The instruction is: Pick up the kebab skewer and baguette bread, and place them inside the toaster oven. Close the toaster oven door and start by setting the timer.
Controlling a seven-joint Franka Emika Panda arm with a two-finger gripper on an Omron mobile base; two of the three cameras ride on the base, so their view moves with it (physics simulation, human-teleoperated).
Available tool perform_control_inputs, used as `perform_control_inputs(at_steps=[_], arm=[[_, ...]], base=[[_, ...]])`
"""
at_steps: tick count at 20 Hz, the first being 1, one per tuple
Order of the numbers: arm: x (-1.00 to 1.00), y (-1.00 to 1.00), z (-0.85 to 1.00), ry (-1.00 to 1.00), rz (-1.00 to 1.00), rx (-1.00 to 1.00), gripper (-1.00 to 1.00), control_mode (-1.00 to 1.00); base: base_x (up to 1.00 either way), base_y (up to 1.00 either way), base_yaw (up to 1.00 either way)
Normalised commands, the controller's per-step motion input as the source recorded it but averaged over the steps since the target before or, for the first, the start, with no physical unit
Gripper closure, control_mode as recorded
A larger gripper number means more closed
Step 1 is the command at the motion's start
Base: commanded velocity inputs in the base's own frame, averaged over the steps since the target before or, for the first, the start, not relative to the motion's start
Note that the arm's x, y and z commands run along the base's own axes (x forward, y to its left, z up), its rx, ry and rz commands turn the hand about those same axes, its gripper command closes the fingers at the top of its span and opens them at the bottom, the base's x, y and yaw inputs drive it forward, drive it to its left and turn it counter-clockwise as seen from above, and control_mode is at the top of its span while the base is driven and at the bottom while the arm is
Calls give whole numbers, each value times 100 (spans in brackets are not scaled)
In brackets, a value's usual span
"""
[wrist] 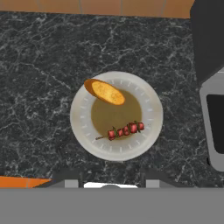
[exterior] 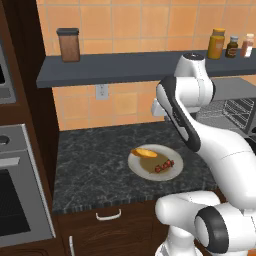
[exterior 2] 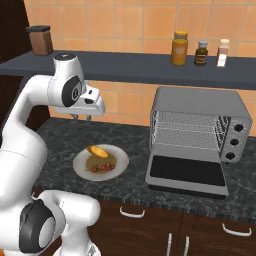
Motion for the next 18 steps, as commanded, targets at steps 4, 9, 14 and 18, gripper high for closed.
perform_control_inputs(at_steps=[4,9,14,18], arm=[[0,0,0,0,0,0,-100,100],[0,0,0,0,0,0,-100,100],[0,0,0,0,0,0,-100,100],[0,0,0,0,0,0,-100,100]], base=[[0,0,0],[0,0,0],[0,-16,0],[0,-91,0]])
